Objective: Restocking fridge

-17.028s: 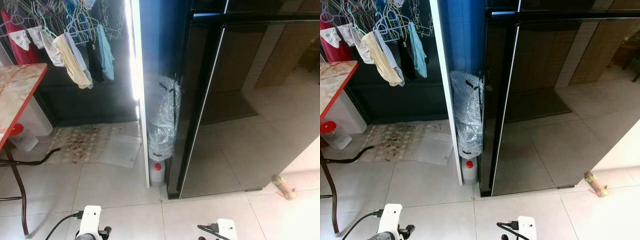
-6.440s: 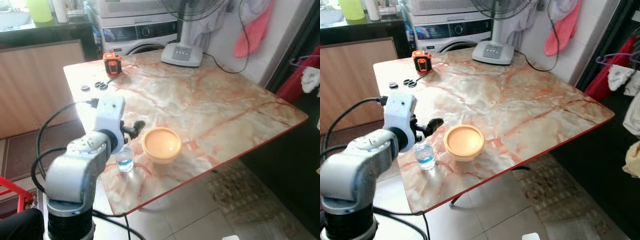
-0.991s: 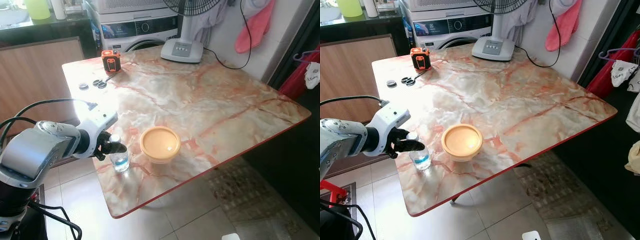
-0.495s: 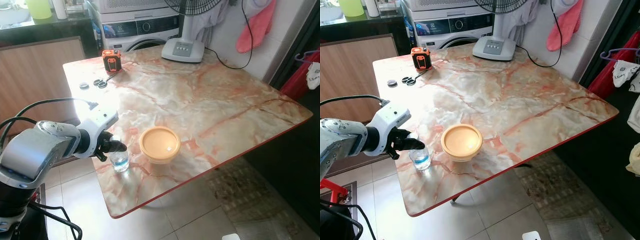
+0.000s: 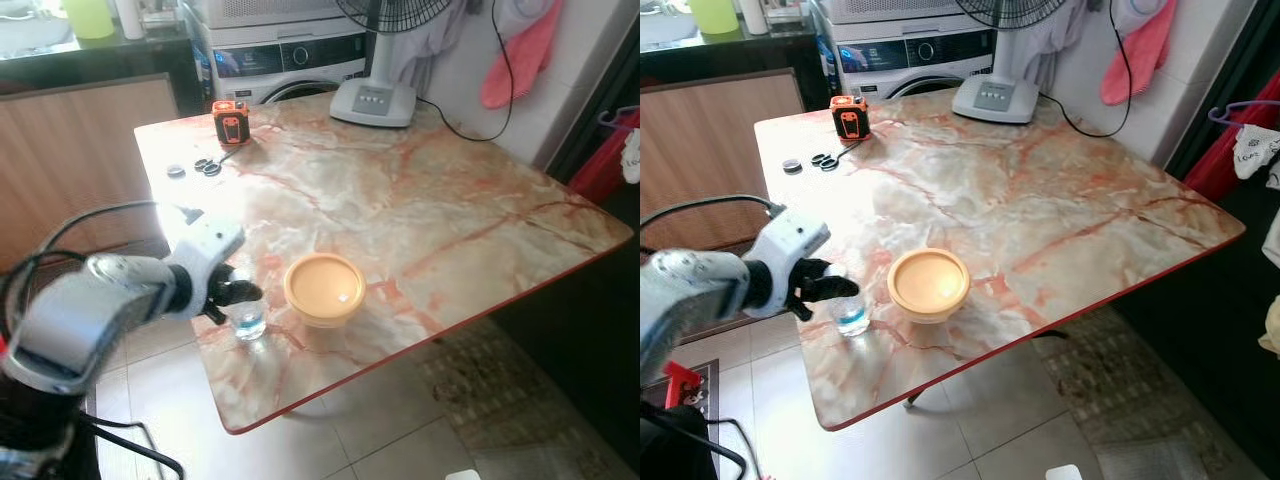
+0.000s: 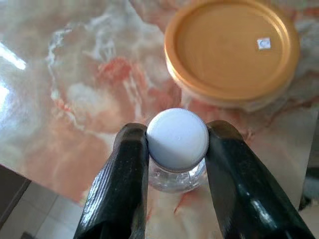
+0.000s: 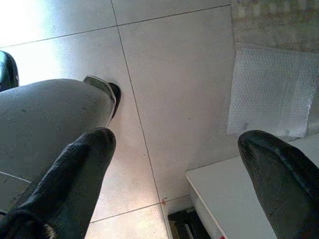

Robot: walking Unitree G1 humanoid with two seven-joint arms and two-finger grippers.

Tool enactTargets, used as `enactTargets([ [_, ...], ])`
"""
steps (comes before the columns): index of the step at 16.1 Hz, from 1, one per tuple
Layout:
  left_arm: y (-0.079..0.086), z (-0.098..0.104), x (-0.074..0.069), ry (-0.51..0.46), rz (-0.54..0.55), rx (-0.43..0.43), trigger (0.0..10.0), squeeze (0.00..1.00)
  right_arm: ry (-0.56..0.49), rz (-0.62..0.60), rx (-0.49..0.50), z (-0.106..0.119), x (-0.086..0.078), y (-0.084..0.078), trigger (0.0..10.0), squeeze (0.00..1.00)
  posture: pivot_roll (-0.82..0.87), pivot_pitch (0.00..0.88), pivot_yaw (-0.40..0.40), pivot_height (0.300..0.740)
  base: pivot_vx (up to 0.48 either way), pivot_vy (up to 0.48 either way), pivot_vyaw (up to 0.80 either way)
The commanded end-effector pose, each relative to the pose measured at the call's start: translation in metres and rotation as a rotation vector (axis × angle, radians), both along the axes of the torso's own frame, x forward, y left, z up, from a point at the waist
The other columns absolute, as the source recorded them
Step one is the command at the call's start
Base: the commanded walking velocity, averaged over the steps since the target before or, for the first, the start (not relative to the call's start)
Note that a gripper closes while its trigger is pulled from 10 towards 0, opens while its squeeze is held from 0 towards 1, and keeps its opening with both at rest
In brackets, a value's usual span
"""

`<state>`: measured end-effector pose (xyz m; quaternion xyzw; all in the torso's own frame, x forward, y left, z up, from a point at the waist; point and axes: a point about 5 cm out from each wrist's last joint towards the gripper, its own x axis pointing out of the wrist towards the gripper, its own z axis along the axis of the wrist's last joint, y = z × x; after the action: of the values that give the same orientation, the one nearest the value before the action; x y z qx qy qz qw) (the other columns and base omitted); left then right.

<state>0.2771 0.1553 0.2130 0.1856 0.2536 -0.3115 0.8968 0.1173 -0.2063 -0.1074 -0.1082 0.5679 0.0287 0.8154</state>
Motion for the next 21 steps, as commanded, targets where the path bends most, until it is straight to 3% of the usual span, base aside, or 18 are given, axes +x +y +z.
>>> enactTargets([
  [1, 0.001, -0.003, -0.003, -0.002, 0.046, -0.006, 0.0, 0.0, 0.036, 0.006, 0.028, -0.003, -0.008, 0.006, 10.0, 0.0, 0.1, 0.0, -0.051, 0.722, 0.0, 0.0, 0.0],
  [4, -0.002, 0.017, -0.003, -0.096, 0.085, -0.087, 0.0, 0.0, 0.039, 0.015, 0.026, -0.003, -0.008, 0.005, 10.0, 0.0, 0.11, 0.0, -0.064, 0.722, 0.0, 0.0, 0.0],
  [8, -0.014, 0.031, -0.015, -0.087, -0.007, -0.178, 0.0, 0.0, 0.039, 0.023, 0.026, -0.003, -0.007, 0.004, 10.0, 0.0, 0.11, 0.0, -0.074, 0.722, 0.0, 0.0, 0.0],
  [11, -0.017, 0.036, -0.019, -0.087, -0.052, -0.184, 0.0, 0.0, 0.039, 0.024, 0.03, -0.002, -0.006, 0.004, 10.0, 0.0, 0.11, 0.0, -0.075, 0.722, 0.0, 0.0, 0.0],
  [13, -0.021, 0.061, -0.014, -0.239, -0.049, -0.281, 0.0, 0.0, 0.04, 0.025, 0.031, -0.002, -0.006, 0.003, 10.0, 0.0, 0.11, 0.0, -0.077, 0.722, 0.0, 0.0, 0.0],
  [14, -0.023, 0.065, -0.012, -0.271, -0.04, -0.311, 0.0, 0.0, 0.039, 0.024, 0.031, -0.002, -0.006, 0.003, 10.0, 0.0, 0.11, 0.0, -0.078, 0.722, 0.0, 0.0, 0.0],
  [15, -0.03, 0.077, -0.011, -0.369, -0.048, -0.385, 10.0, 0.0, 0.04, 0.024, 0.03, -0.002, -0.005, 0.003, 10.0, 0.0, 0.11, 0.0, -0.079, 0.722, 0.0, 0.0, 0.0],
  [17, -0.041, 0.081, -0.014, -0.435, -0.056, -0.478, 10.0, 0.0, 0.041, 0.024, 0.029, -0.002, -0.005, 0.002, 10.0, 0.0, 0.11, 0.0, -0.084, 0.722, 0.0, 0.0, 0.0],
  [18, -0.049, 0.076, -0.011, -0.519, -0.01, -0.475, 10.0, 0.0, 0.041, 0.022, 0.025, -0.002, -0.006, 0.001, 10.0, 0.0, 0.1, 0.0, -0.085, 0.722, 0.0, 0.0, 0.0],
  [19, -0.051, 0.069, -0.008, -0.57, 0.033, -0.432, 10.0, 0.0, 0.04, 0.021, 0.022, -0.002, -0.006, 0.001, 10.0, 0.0, 0.1, 0.0, -0.084, 0.722, 0.0, 0.0, 0.0],
  [20, -0.052, 0.053, -0.004, -0.686, 0.074, -0.31, 10.0, 0.0, 0.04, 0.018, 0.022, -0.002, -0.006, 0.001, 10.0, 0.0, 0.09, 0.0, -0.082, 0.722, 0.0, 0.0, 0.0],
  [21, -0.053, 0.042, -0.002, -0.749, 0.097, -0.271, 10.0, 0.0, 0.034, 0.005, 0.02, -0.002, -0.007, 0.001, 10.0, 0.0, 0.08, 0.0, -0.079, 0.722, 0.0, 0.0, 0.0],
])
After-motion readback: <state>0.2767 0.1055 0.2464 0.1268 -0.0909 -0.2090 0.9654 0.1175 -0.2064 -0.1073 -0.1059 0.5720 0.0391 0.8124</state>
